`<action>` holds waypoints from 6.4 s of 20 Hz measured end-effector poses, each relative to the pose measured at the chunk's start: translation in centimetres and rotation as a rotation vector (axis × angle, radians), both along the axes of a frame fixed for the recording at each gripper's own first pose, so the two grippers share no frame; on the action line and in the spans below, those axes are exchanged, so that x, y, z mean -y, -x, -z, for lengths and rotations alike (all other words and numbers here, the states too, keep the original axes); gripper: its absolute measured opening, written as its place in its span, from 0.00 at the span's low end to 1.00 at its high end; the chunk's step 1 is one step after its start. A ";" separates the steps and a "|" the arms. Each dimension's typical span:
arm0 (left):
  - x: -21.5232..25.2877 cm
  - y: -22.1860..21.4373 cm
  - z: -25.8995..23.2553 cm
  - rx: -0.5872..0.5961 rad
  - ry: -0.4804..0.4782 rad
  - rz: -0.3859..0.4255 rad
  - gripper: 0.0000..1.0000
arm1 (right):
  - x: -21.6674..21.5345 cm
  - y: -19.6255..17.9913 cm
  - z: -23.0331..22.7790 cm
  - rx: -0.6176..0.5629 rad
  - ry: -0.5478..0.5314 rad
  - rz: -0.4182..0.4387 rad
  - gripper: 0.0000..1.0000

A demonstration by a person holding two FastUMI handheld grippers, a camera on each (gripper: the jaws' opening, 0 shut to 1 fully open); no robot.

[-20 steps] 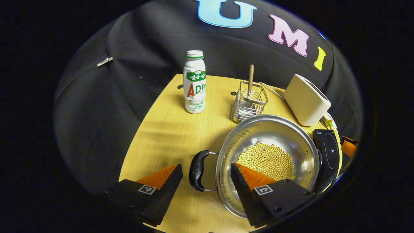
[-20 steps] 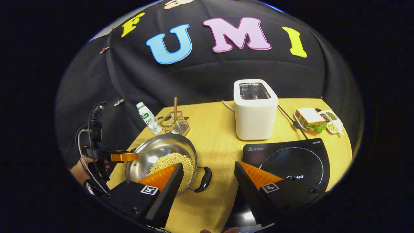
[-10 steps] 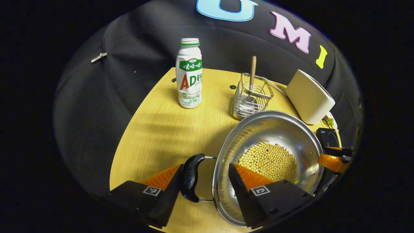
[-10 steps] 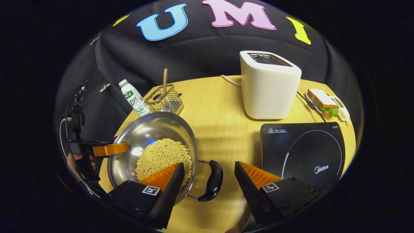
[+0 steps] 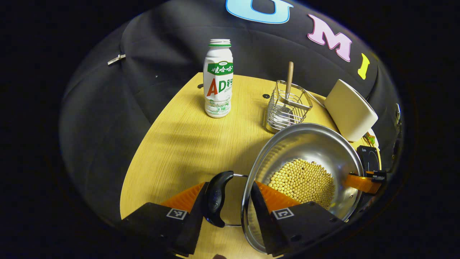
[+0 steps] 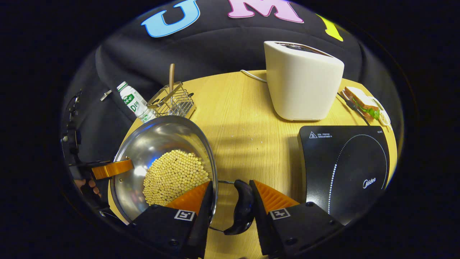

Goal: First push the handle of the pot to place it horizontally, then grasp the pot with both hands and set it on the induction cooktop.

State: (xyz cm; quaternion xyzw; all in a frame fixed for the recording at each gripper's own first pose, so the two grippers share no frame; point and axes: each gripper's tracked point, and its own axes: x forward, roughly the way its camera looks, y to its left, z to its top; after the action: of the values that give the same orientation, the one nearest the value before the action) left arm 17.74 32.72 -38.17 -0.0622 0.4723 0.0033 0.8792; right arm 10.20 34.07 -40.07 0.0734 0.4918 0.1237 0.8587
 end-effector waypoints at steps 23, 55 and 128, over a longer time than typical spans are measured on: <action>17.1 -0.9 -6.8 0.028 0.028 0.108 0.64 | 21.3 0.5 -11.3 0.055 0.030 0.090 0.53; 34.3 -1.1 -2.4 0.031 0.043 0.198 0.64 | 38.8 0.2 -5.8 0.022 0.097 0.133 0.53; 36.2 9.2 -37.3 1.001 -0.002 0.221 0.95 | 40.5 7.5 -41.4 1.044 0.098 0.380 0.98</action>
State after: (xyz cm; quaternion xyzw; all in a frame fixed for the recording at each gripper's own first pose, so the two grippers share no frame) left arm 8.55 -3.50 -0.88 -0.0052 -0.0030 -0.1196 0.9928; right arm 2.65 -6.45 1.36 0.0499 -0.0156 -0.0364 0.9980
